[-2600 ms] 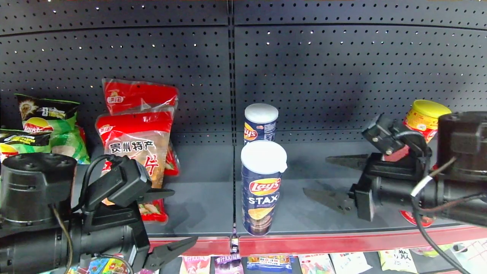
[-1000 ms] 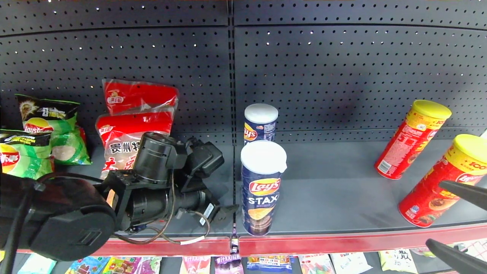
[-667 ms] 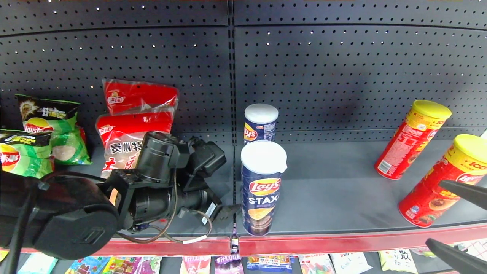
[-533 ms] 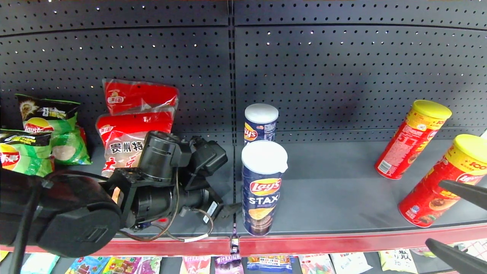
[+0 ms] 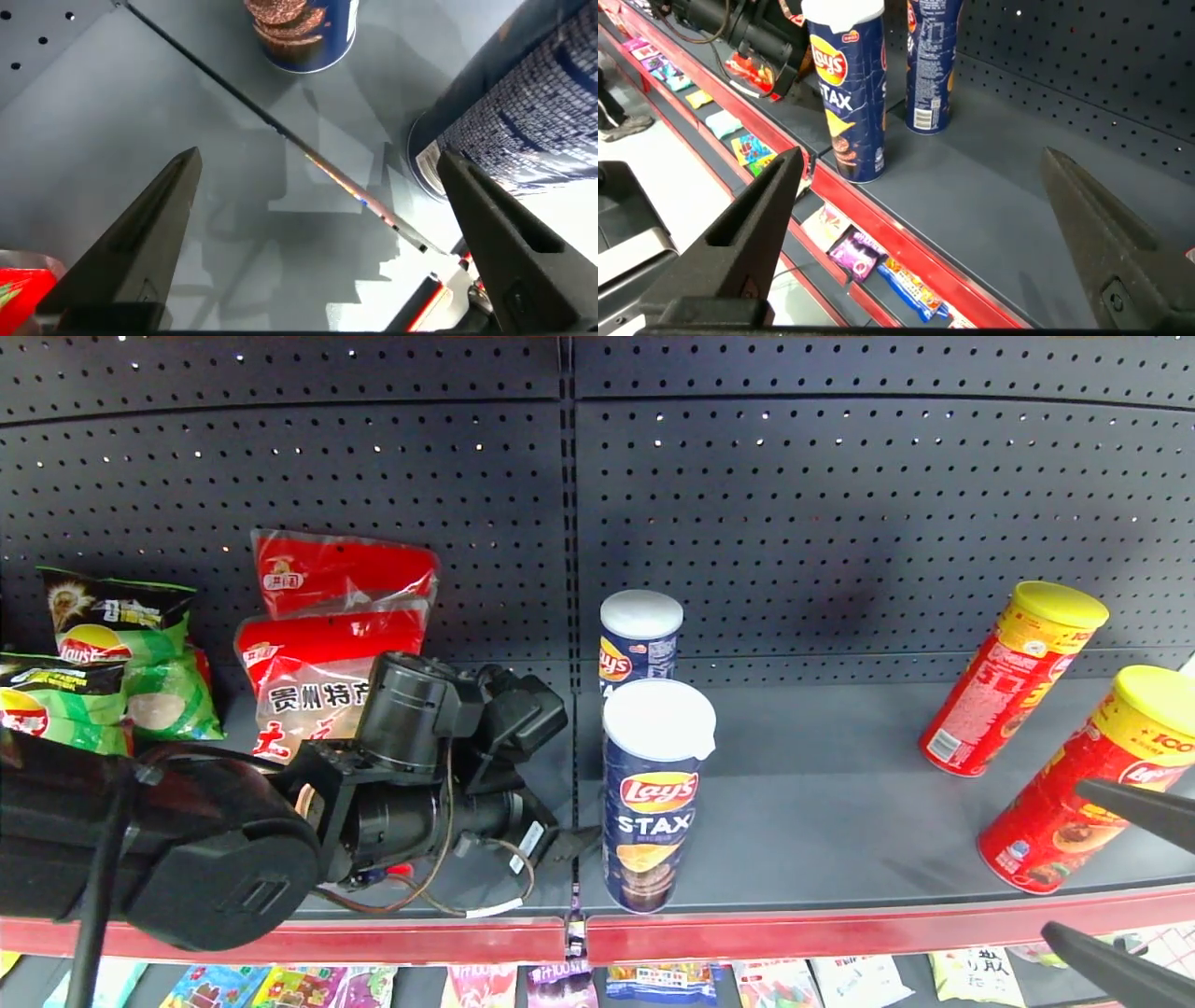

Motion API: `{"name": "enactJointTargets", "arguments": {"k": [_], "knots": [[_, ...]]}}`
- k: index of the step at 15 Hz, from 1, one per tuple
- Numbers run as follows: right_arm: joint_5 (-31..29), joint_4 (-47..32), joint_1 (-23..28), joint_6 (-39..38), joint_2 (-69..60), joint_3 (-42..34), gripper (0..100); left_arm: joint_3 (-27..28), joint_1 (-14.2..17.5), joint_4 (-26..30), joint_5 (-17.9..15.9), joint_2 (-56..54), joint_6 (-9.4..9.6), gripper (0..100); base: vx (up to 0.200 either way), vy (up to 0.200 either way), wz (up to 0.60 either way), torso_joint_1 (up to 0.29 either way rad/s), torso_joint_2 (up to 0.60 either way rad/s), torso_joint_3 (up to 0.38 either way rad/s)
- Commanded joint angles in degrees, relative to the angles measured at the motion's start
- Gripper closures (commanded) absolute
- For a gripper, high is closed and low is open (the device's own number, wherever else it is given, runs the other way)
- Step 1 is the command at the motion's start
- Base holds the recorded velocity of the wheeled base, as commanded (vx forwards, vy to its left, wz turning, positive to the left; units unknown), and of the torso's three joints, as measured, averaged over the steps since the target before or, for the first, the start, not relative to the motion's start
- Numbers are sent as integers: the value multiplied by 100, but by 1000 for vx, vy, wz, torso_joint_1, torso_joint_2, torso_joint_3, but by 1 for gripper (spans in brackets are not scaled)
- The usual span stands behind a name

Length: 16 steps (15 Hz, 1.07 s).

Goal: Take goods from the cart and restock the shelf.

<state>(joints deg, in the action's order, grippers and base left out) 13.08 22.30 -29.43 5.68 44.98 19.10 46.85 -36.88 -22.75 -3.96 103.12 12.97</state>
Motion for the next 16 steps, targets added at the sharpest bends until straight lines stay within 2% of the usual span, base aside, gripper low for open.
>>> {"name": "enactJointTargets", "arguments": {"k": [1, 4, 7, 12, 15, 16], "knots": [[2, 3, -2, 3, 28, -12, 0, -176, 14, -10, 1, -108, -5, 0, 0, 0, 0, 0, 0, 0], [28, -76, -28, 3, 283, -12, 0, -879, 49, -19, 9, -609, -14, 0, 0, 0, 0, 0, 0, 0], [28, -129, -45, 12, 1399, 349, 0, -1301, 181, -2, 71, -1215, -40, 0, 0, 0, 0, 0, 0, 0], [-174, -129, -485, 56, 3008, 612, 0, -2268, 277, 148, 519, -2604, -418, 0, 0, 0, 0, 0, 0, 0], [-385, -120, -599, 65, 3596, 665, 0, -2356, 357, 710, 554, -3334, -427, 0, 0, 0, 0, 0, 0, 0], [-385, -120, -599, 65, 3737, 726, 0, -2373, 392, 745, 554, -3439, -471, 0, 0, 0, 0, 0, 0, 0]]}}
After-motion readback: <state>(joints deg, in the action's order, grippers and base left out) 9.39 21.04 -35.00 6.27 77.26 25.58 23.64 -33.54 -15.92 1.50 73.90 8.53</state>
